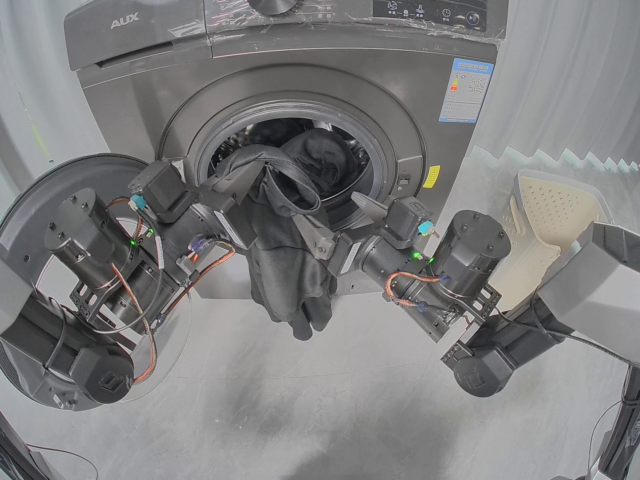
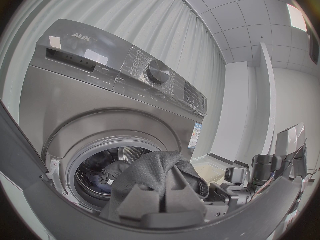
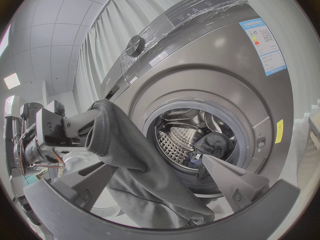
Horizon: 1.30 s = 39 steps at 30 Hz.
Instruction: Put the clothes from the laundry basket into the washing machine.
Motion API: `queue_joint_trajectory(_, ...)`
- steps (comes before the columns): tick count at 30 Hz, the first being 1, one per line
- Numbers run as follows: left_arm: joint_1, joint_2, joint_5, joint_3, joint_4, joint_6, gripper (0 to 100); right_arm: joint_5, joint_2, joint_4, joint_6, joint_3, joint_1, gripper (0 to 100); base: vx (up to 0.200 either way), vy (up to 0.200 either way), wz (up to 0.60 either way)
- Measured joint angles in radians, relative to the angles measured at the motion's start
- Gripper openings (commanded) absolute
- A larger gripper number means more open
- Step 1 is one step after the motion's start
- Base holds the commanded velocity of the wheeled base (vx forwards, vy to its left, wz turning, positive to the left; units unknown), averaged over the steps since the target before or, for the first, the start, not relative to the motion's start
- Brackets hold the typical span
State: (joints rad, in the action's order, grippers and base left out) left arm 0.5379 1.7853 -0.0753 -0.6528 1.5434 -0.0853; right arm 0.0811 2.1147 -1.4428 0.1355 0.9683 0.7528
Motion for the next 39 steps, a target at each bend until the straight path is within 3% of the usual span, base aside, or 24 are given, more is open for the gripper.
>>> queue_joint_trajectory(8, -0.003, -0.005, -0.001, -0.004, 0.0, 0.0, 0, 0.003, 0.009, 0.002, 0.002, -0.012, -0.056, 100, 0.0, 0.0, 0.0)
queue_joint_trajectory(17, 0.001, -0.01, -0.001, -0.011, 0.0, 0.0, 0, 0.001, 0.061, -0.001, 0.0, -0.024, -0.069, 100, 0.0, 0.0, 0.0)
queue_joint_trajectory(27, 0.005, -0.014, -0.001, -0.01, 0.0, 0.0, 0, 0.0, 0.11, -0.003, -0.003, 0.014, -0.076, 100, 0.0, 0.0, 0.0)
queue_joint_trajectory(39, 0.006, -0.015, -0.004, -0.001, 0.0, 0.003, 0, 0.001, 0.131, 0.007, -0.002, 0.092, -0.138, 100, 0.0, 0.0, 0.0)
